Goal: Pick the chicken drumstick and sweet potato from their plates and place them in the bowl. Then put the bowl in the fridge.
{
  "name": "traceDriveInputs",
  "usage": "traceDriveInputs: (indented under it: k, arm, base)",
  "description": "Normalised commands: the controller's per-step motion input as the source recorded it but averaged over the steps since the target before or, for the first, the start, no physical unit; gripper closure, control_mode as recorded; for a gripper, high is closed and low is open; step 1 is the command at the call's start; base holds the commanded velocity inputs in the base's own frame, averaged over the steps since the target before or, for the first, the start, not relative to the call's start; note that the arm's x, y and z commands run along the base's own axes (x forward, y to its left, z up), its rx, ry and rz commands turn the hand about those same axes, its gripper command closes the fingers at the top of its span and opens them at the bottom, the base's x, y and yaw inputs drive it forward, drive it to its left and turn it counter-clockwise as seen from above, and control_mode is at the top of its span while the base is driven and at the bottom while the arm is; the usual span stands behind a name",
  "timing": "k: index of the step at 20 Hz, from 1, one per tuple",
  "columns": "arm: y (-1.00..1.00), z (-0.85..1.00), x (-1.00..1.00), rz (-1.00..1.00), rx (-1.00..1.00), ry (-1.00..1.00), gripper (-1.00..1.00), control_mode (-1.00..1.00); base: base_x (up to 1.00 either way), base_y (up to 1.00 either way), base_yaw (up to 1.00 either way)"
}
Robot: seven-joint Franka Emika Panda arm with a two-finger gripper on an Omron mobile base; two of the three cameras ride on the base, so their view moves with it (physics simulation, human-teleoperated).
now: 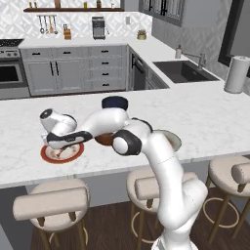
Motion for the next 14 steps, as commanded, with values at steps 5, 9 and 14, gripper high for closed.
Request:
traceDriveInputs:
  k: [5,9,14]
  arm:
    - [-1.0,0.02,-0.43,-0.04,0.05,-0.06,1.0,-1.0]
    - [-0.85,0.88,-0.05,-0.12,0.18,-0.31,1.0,-1.0]
    - [-0.53,1.0,0.2,-0.17,0.11,-0.34,1.0,-1.0]
  base:
    - [0.0,0.0,0.0]
    - [0.0,0.0,0.0]
    - [0.0,0.0,0.0]
